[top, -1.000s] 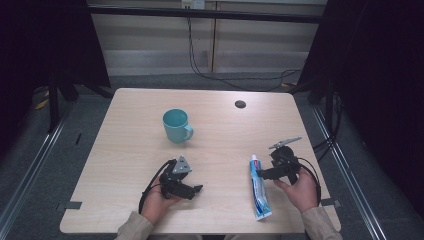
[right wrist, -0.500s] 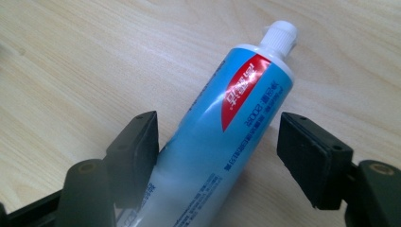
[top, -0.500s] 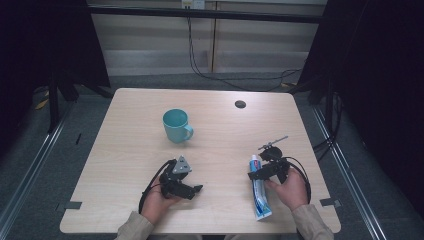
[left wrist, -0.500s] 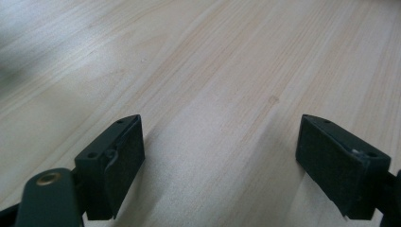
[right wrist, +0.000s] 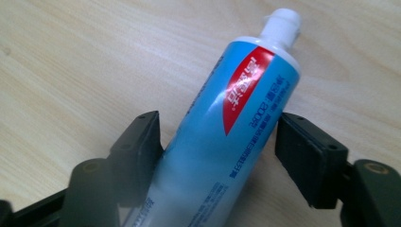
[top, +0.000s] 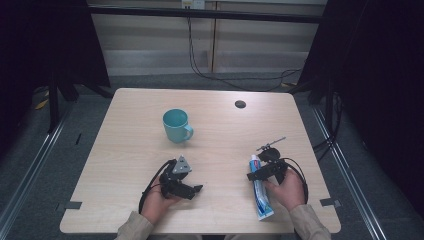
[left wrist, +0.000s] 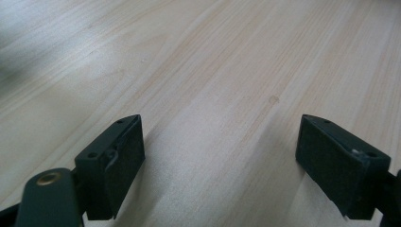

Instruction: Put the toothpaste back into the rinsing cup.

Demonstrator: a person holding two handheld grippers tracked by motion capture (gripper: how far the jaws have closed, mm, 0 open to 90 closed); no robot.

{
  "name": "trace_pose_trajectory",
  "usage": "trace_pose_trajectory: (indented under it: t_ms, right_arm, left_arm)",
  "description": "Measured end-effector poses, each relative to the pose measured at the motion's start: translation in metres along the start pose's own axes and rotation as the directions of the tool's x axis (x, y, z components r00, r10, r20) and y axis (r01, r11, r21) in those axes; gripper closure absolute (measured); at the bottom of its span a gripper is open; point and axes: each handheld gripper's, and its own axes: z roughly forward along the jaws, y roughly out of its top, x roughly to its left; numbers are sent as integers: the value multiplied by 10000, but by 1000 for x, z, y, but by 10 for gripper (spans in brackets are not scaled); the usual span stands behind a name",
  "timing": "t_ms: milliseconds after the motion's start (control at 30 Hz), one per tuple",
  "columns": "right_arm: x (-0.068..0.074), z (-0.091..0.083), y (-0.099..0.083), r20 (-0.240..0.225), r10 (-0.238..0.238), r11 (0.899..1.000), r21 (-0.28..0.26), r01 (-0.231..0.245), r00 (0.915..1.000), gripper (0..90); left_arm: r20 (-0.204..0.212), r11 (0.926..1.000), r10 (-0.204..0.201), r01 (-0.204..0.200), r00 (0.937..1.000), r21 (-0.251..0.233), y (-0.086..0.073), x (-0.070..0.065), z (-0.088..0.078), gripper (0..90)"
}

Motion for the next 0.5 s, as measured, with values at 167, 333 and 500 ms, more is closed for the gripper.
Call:
trace_pose_trajectory:
  t_ms: [167,333,500]
  right_arm:
    - [-2,-1,1,-85,-186,9998,-61,186,9998,395]
    - [-1,0,5,-4,-440,9990,-55,440,9990,442]
    - [0,-1,5,77,-654,9978,-58,655,9978,429]
  left_arm:
    - [-12,10000,-6,6,10000,-3,0,0,0,161]
    - [-17,10000,-9,9,10000,-3,0,0,0,161]
    - [-9,10000,6,-6,10000,-4,0,1,0,161]
